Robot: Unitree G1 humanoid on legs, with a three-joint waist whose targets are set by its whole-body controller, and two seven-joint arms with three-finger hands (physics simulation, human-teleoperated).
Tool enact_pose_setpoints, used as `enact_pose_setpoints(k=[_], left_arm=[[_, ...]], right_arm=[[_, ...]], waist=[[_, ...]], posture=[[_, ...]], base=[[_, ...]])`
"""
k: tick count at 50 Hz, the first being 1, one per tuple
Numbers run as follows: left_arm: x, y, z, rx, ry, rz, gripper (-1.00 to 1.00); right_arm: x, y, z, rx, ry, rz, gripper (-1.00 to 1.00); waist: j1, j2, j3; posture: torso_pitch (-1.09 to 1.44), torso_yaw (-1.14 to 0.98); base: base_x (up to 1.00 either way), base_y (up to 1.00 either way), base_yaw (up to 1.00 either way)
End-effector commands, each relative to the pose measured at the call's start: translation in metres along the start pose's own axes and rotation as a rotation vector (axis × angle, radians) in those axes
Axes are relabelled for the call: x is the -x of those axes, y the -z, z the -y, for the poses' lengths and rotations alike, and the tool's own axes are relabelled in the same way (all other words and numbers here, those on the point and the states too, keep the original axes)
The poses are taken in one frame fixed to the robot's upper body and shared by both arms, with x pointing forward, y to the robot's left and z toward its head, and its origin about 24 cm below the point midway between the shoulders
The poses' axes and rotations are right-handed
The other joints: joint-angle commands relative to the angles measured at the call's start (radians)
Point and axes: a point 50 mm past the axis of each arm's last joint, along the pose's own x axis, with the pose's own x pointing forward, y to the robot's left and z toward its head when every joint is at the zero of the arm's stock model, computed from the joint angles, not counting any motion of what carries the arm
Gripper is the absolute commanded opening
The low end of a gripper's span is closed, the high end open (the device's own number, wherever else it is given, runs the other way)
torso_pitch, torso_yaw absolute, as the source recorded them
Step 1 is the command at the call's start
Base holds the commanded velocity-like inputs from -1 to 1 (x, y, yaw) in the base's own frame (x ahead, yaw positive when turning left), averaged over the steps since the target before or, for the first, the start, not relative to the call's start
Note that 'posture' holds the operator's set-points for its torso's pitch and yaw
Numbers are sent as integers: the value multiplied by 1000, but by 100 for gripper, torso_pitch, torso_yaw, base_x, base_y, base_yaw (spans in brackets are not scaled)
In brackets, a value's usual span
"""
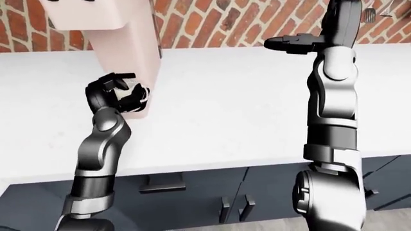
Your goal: Pick the mug from under the coffee machine dispenser and place it on the counter.
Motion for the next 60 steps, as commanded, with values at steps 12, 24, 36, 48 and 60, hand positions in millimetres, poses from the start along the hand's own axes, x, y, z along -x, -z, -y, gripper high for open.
enact_pose_setpoints(k=[12, 24, 36, 48, 60], left_arm=[[13, -17, 34, 55, 254, 36, -100], [17, -27, 56, 82, 497, 79, -100], [13, -32, 77, 82, 732, 101, -100], [16, -9, 87, 110, 838, 94, -100], [24, 5, 89, 140, 899, 68, -100]], right_arm=[[-3, -22, 4, -9, 13, 94, 100], [-3, -21, 3, -9, 12, 93, 100], [-3, -21, 3, -7, 11, 93, 100], [-4, -23, 4, -8, 13, 95, 100], [-4, -24, 5, -9, 14, 97, 100]], waist=[[-1, -13, -21], [1, -20, -20], [1, -28, -20], [0, -34, -25], [4, -37, -27]], posture=[[0, 0], [0, 0], [0, 0], [0, 0], [0, 0]], base=[[0, 0, 0], [0, 0, 0], [0, 0, 0], [0, 0, 0], [0, 0, 0]])
